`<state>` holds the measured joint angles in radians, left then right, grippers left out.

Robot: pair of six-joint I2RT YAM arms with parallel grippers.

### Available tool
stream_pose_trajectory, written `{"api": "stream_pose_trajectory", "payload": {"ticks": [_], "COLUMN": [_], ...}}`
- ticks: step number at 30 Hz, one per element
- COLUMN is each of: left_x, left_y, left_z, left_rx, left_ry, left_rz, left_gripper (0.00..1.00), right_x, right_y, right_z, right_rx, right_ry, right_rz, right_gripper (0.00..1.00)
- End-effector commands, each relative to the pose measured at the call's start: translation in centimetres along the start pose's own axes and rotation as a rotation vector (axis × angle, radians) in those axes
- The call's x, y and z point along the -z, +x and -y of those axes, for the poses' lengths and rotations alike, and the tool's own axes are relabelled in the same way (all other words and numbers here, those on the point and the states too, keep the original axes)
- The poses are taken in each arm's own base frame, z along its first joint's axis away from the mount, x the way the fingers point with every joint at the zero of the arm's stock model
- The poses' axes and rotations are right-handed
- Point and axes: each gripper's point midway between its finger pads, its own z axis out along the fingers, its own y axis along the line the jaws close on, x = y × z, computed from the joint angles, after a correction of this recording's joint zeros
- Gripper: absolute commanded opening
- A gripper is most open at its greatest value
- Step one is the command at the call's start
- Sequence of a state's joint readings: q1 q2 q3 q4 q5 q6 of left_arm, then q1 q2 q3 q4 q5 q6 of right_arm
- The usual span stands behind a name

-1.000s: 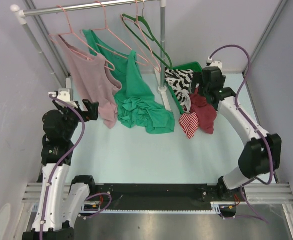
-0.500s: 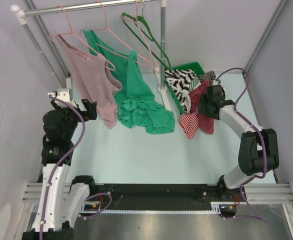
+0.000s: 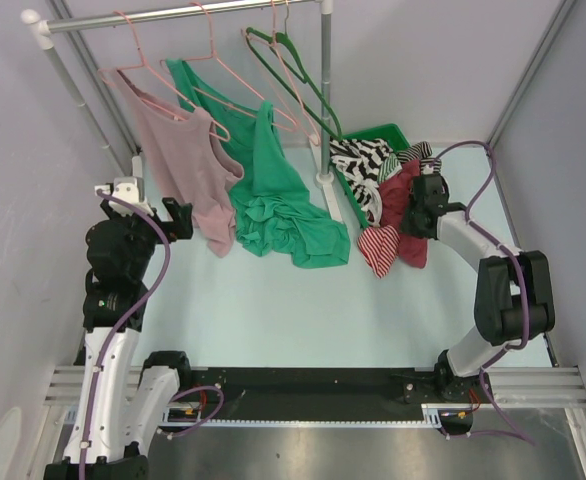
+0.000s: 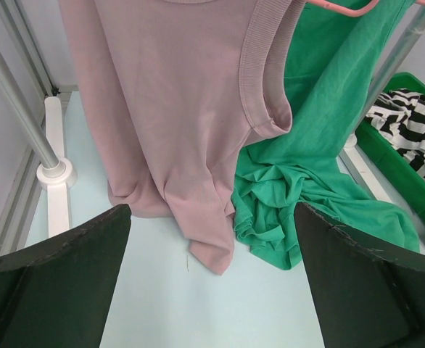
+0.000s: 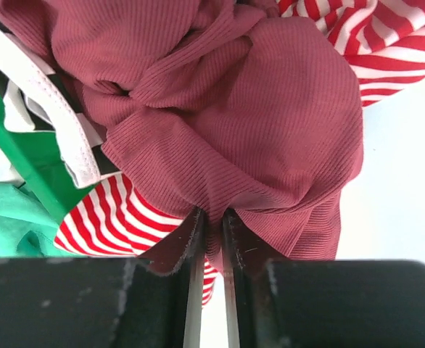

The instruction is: Place the tank top on the hanger

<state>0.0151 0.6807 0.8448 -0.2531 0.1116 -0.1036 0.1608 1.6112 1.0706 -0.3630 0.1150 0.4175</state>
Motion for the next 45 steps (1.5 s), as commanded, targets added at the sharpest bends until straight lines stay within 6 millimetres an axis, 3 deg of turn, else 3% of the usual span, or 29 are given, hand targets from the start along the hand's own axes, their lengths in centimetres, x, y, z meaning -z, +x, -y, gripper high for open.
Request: {"api": "stream_pose_trajectory", "payload": {"ticks": [1, 4, 8, 10, 11, 13, 14, 17, 18, 20, 23, 26, 27, 28, 29, 30, 32, 37, 39, 42, 45], "left_x": [-0.2, -0.2, -0.2, -0.1, -0.1, -0.1, -0.1, -0.1, -0.1, -0.1, -0.1, -0.1, -0.1, -0.1, -0.1, -0.1, -0.1, 0.0, 0.0, 0.0, 0.0], "left_y": [0.3, 0.4, 0.4, 0.3, 0.3, 0.2, 0.3, 0.2, 0.3, 0.3, 0.3, 0.3, 0.3, 0.3, 0.3, 0.3, 0.3, 0.3, 0.3, 0.4, 0.3], "left_z": [0.0, 0.1, 0.1, 0.1, 0.1, 0.0, 0.0, 0.0, 0.0, 0.0, 0.0, 0.0, 0.1, 0.0, 0.0, 0.1, 0.0, 0.1, 0.1, 0.0, -0.1], "left_rx": [-0.015, -0.010, -0.012, -0.012, -0.012, -0.012, -0.012, -0.012, -0.012, -0.011, -0.011, -0.011, -0.009, -0.009, -0.009, -0.009, -0.007, -0.008, -0.008, -0.008, -0.008], "left_ry": [0.004, 0.004, 0.006, 0.004, 0.006, -0.001, 0.000, -0.001, 0.000, 0.000, 0.000, 0.002, 0.003, 0.002, 0.002, 0.003, 0.003, 0.003, 0.004, 0.001, -0.005], "left_rz": [-0.005, -0.008, -0.007, -0.005, -0.004, 0.000, -0.003, 0.002, -0.001, 0.000, 0.000, 0.001, 0.000, 0.000, 0.000, 0.001, 0.000, 0.003, 0.006, 0.005, 0.008], "left_gripper": [0.99, 0.99, 0.99, 0.99, 0.99, 0.99, 1.00, 0.99, 0.99, 0.99, 0.99, 0.99, 0.99, 0.99, 0.99, 0.99, 0.99, 0.99, 0.99, 0.99, 0.99], "right_x": [2.6, 5.2, 9.2, 10.0, 12.0, 12.6, 15.0, 19.5, 23.0, 26.4, 33.3, 38.7, 40.2, 40.5, 42.5, 43.6, 44.7, 44.8, 43.8, 43.4, 44.1], "right_y": [-4.1, -6.6, -12.2, -14.4, -17.0, -18.0, -20.0, -22.7, -24.5, -25.7, -26.9, -25.9, -24.7, -24.0, -23.7, -22.2, -20.8, -16.9, -15.2, -12.2, -8.2], "right_z": [-0.3, -0.3, -1.3, -1.6, -2.9, -3.9, -5.4, -8.0, -8.7, -9.8, -11.2, -12.6, -13.9, -14.0, -13.3, -14.6, -14.6, -16.0, -16.8, -19.4, -23.8], "right_rx": [-0.009, -0.004, 0.008, 0.018, 0.020, 0.052, 0.062, 0.086, 0.085, 0.095, 0.102, 0.128, 0.168, 0.179, 0.155, 0.178, 0.198, 0.240, 0.262, 0.300, 0.376], "right_ry": [-0.008, -0.013, -0.057, -0.077, -0.121, -0.139, -0.200, -0.310, -0.347, -0.389, -0.478, -0.567, -0.608, -0.585, -0.553, -0.594, -0.592, -0.640, -0.659, -0.771, -0.955], "right_rz": [0.111, 0.181, 0.317, 0.355, 0.407, 0.393, 0.439, 0.537, 0.619, 0.698, 0.843, 0.945, 0.960, 0.976, 1.032, 1.030, 1.046, 0.978, 0.940, 0.865, 0.780], "right_gripper": [0.18, 0.16, 0.10, 0.03, 0.00, 0.00, 0.00, 0.00, 0.00, 0.00, 0.00, 0.00, 0.00, 0.00, 0.00, 0.00, 0.00, 0.00, 0.00, 0.00, 0.00]}}
